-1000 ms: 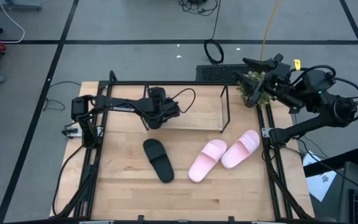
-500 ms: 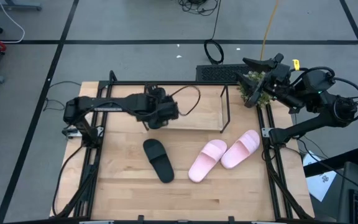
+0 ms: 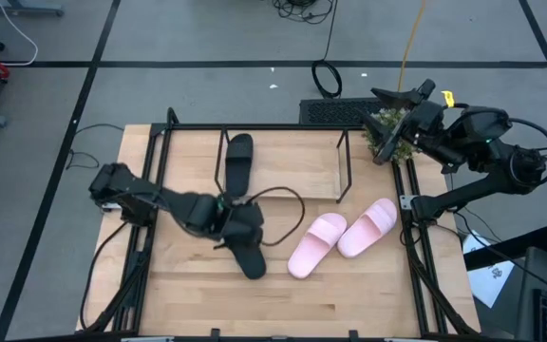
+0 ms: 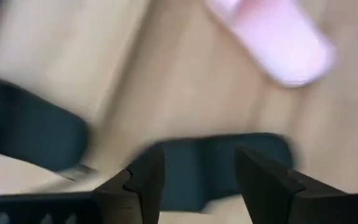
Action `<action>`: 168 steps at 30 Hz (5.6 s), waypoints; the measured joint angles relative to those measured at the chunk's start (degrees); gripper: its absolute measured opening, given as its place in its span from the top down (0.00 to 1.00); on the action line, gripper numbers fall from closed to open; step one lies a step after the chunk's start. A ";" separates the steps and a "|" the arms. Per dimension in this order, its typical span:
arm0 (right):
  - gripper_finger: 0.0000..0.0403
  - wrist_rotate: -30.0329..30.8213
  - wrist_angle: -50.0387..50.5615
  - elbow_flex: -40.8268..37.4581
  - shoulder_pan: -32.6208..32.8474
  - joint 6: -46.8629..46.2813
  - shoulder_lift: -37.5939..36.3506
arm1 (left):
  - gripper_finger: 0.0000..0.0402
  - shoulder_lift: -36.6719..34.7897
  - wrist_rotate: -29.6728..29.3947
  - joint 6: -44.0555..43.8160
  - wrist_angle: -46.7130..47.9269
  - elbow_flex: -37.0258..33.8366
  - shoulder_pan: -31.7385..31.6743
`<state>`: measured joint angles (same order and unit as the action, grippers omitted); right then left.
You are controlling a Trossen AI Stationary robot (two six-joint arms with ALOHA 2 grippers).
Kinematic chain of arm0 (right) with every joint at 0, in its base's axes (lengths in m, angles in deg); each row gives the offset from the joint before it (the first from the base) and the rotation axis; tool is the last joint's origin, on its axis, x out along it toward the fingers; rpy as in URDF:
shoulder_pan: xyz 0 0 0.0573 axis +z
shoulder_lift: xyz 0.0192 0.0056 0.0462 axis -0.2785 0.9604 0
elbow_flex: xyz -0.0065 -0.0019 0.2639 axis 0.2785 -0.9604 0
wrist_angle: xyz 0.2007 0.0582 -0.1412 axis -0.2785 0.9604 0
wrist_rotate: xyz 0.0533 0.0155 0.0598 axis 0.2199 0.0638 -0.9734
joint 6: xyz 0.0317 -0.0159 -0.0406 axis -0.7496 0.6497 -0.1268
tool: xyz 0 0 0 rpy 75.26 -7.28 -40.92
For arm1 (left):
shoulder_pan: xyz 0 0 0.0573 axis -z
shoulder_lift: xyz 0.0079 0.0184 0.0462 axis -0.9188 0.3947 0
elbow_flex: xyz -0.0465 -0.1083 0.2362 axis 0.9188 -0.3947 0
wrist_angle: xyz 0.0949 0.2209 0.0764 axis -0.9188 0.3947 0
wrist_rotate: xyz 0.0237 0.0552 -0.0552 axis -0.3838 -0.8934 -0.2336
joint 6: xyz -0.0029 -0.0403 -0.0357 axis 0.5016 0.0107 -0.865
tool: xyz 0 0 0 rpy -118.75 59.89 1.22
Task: Pick and place slides into the shelf
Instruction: Put the black slipper on the shelf
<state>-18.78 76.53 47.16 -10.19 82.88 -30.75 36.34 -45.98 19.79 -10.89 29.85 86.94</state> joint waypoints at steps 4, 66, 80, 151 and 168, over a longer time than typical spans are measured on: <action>0.39 -0.08 0.26 0.00 -0.02 0.00 0.00 | 0.57 2.21 5.77 -9.96 -2.24 0.00 3.75; 0.39 -0.18 9.28 0.00 0.00 -2.16 0.00 | 0.62 18.72 1.75 -25.06 10.10 -0.02 2.71; 0.39 -0.18 9.28 0.00 0.02 -2.16 0.00 | 0.62 18.68 1.95 -27.01 9.98 -3.95 2.71; 0.39 0.05 2.20 -0.02 0.00 -1.50 0.72 | 1.00 17.38 -24.74 3.31 20.74 37.73 -6.11; 0.39 3.21 2.79 -0.02 0.00 -4.48 -1.49 | 1.00 16.27 -30.59 35.70 17.16 36.47 -24.93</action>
<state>-15.56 79.32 47.14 -10.19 78.40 -32.23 52.61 -76.57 55.49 6.27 66.32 62.01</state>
